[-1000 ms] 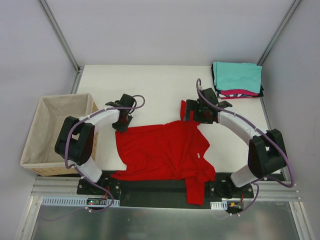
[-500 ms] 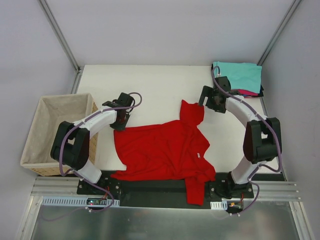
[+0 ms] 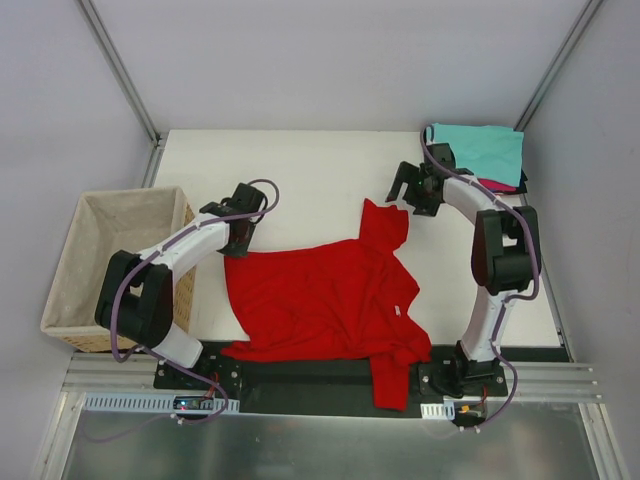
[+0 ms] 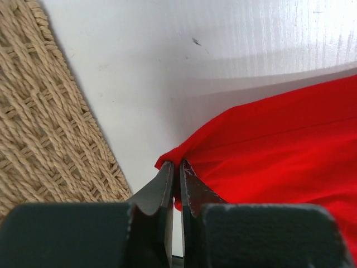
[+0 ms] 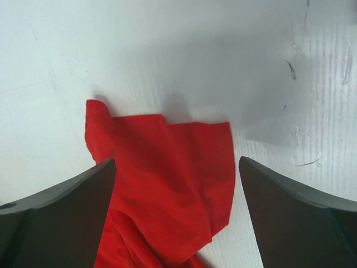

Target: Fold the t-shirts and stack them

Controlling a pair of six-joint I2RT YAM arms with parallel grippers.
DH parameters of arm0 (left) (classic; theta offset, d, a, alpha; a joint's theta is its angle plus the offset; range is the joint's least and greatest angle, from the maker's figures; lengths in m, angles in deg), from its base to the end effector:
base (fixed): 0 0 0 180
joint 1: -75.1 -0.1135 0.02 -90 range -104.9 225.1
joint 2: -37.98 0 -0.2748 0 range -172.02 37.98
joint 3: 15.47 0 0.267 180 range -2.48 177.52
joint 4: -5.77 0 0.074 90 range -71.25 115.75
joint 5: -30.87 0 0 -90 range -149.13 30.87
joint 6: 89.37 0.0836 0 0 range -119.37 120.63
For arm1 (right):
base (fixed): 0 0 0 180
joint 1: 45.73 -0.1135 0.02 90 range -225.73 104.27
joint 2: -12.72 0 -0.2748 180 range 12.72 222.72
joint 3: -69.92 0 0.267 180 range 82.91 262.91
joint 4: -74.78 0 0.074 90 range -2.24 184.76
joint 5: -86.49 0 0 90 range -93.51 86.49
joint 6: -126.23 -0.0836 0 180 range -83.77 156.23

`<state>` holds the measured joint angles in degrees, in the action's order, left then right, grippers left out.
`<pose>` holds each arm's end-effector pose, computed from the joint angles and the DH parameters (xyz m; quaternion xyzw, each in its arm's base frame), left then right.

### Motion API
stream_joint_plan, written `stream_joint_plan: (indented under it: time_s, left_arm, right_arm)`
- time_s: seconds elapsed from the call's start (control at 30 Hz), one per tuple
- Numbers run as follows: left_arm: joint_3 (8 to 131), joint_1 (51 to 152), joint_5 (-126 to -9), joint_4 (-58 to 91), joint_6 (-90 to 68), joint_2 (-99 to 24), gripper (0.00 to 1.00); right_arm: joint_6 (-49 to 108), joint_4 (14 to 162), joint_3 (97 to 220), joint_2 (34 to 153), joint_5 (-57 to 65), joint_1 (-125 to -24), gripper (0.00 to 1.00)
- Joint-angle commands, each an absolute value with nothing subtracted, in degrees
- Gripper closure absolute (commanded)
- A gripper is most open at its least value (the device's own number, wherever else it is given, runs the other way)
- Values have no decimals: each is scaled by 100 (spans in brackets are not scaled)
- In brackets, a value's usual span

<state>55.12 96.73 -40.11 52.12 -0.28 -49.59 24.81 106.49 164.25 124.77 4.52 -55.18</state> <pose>0.3190 -0.0972 0.1733 0.1351 0.9509 0.1132 0.2545 0.4710 0.0902 0.1678 -0.0082 0.9360 0.1272 0.3282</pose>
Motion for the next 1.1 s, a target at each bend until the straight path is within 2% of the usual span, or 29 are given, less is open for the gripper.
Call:
stream_joint_plan:
  time_s: [0.0, 0.8, 1.07]
  left_arm:
    - [5544, 9584, -3681, 5356, -174, -4640, 100]
    - [5552, 9514, -3655, 5286, -236, -4587, 100]
    - [5526, 9496, -3619, 5277, -227, -4569, 100]
  right_arm:
    - [2287, 10499, 16754, 12566, 686, -5426, 6]
    - [1602, 9946, 16123, 12865, 1679, -4767, 19]
    - [1399, 9682, 15727, 12786, 1872, -4652, 30]
